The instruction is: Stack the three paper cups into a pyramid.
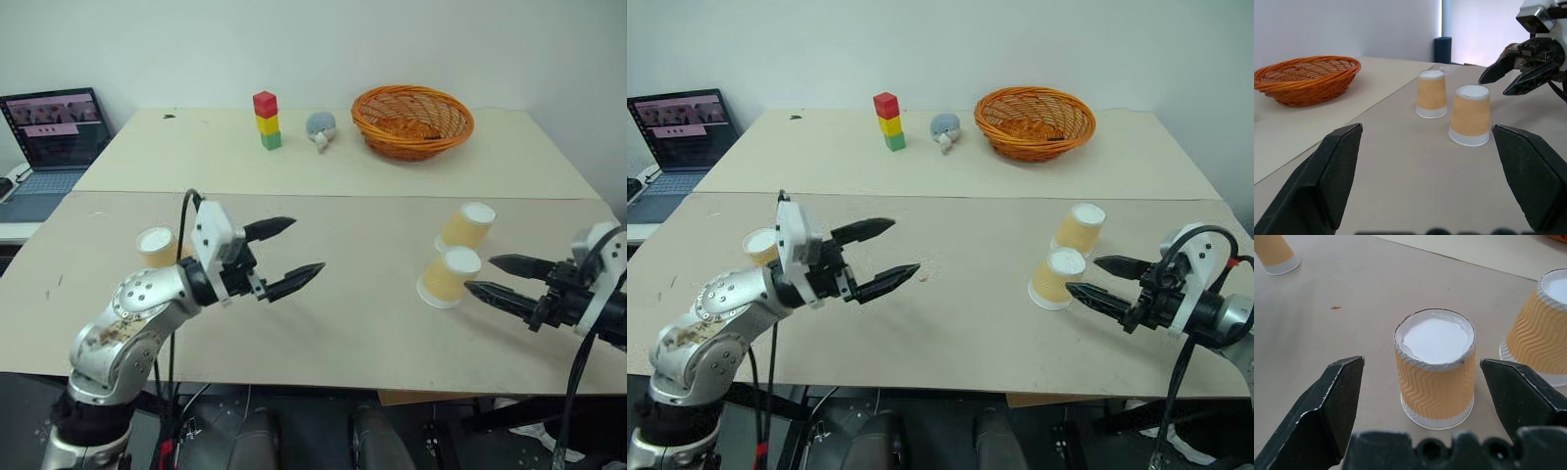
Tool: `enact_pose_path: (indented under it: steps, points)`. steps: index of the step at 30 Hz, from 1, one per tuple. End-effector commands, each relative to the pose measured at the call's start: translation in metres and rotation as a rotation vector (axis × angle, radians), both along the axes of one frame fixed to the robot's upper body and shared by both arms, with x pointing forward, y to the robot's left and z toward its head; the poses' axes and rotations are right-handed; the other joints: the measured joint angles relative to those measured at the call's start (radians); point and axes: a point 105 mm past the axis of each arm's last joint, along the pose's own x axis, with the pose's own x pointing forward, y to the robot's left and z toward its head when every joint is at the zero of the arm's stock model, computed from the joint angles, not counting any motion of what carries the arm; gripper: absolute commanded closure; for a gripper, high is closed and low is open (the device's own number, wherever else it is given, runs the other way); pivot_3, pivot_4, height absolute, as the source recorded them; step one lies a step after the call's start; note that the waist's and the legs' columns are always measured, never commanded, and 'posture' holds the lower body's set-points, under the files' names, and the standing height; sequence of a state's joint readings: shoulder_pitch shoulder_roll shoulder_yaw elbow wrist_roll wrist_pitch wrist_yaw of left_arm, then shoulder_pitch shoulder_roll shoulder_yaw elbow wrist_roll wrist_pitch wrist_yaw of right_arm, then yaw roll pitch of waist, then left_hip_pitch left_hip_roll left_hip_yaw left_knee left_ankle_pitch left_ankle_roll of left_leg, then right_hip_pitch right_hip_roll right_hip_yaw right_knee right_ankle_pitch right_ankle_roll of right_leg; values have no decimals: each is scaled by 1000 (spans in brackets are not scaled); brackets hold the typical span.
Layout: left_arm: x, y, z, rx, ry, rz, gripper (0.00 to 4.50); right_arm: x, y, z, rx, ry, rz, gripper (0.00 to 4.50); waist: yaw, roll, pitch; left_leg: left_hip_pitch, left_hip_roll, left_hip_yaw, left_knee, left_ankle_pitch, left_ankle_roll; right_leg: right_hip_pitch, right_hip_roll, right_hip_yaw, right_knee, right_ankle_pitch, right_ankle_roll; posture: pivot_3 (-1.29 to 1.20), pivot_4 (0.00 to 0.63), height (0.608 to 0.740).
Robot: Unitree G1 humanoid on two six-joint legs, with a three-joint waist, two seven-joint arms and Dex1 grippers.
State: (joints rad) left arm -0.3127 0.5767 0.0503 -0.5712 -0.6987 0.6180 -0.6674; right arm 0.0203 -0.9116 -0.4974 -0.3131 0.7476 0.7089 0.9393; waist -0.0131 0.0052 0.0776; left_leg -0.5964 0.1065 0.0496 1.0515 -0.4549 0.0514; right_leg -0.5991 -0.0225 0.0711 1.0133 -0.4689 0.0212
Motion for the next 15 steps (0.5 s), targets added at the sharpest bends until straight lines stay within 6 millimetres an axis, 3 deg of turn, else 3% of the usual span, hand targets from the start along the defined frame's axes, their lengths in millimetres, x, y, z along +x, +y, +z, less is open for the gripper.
enact_pose_path:
  steps: [1,11,15]
  points:
    - [-3,-4,5,-11,-10,-18,0,8,-1,2,-3,-42,-4,27,-2,-1,0,0,0,0,0,0,-1,0,0,0,0,0,0,0,150,638]
    - [-14,-4,0,1,23,-45,0,18,1,-3,4,-46,12,27,0,1,2,0,-1,-2,0,1,-2,1,-1,0,0,0,0,0,150,638]
    - [-25,2,-9,26,73,-63,0,30,9,0,15,-60,49,27,-4,1,2,0,-2,-4,0,1,-2,1,-1,-1,0,0,0,0,150,638]
